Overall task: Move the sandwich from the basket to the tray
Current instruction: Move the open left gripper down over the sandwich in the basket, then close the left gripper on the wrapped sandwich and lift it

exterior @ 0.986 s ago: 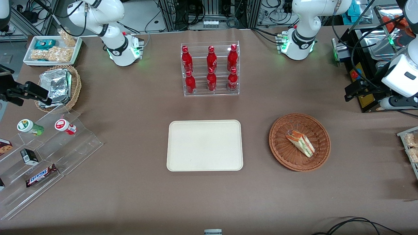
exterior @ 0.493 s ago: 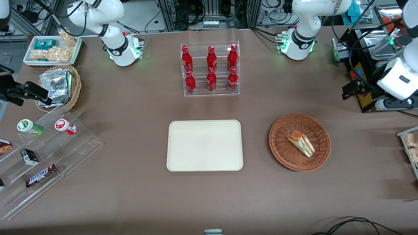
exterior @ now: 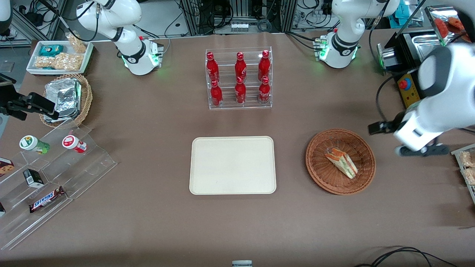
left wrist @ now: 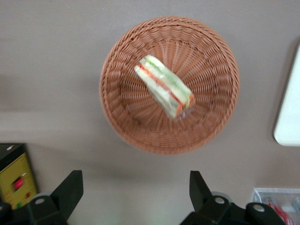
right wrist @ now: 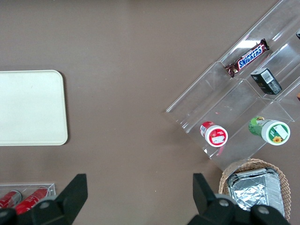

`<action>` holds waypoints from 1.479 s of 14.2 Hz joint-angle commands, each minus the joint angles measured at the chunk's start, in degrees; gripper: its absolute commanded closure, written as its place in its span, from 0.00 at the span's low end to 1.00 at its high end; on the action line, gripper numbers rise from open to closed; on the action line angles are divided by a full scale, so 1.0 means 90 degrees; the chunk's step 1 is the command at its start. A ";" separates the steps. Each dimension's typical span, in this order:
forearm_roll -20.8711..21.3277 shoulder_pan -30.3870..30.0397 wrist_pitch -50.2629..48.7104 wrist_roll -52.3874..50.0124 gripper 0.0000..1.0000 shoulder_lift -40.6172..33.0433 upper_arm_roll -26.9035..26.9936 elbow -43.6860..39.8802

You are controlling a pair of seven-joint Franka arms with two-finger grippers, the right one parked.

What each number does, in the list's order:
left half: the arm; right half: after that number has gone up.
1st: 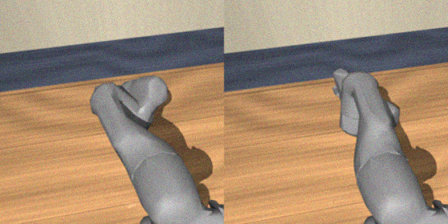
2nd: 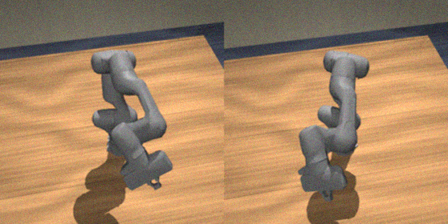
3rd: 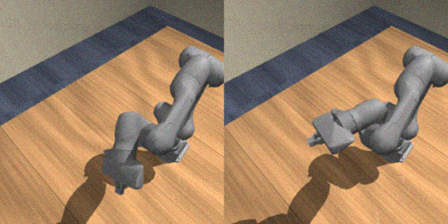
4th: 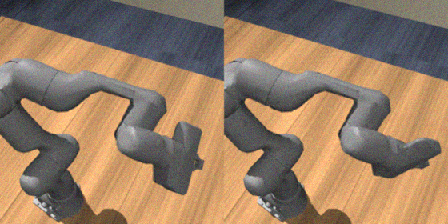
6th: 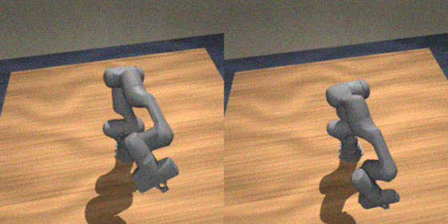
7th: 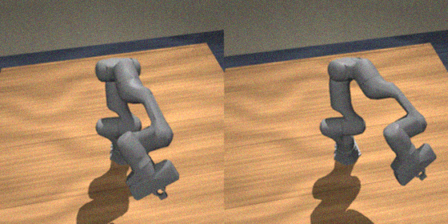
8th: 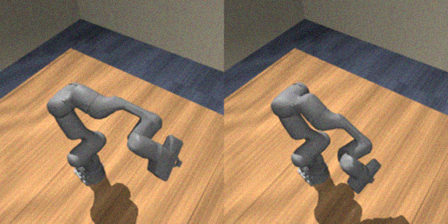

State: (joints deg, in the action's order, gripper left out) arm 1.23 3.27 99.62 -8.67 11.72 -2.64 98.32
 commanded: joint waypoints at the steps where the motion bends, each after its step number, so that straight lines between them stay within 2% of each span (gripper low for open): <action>1: 0.0486 0.0289 0.0959 -0.0752 0.00 -0.0111 -0.0009 0.0860; 3: 0.0537 0.0320 0.1439 -0.1444 0.00 0.0093 -0.0019 0.1018; 9: 0.0547 0.0603 0.2824 -0.6100 0.00 0.0484 -0.0019 0.1437; 12: 0.0547 0.0603 0.3432 -0.7519 0.00 0.0709 -0.0019 0.1585; 20: 0.0547 0.0672 0.3492 -0.7640 0.00 0.1324 -0.0019 0.1565; 21: 0.0547 0.0672 0.3482 -0.7630 0.19 0.1325 -0.0019 0.1565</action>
State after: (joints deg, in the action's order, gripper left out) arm 5.25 8.86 130.69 -76.73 23.48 -3.02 112.50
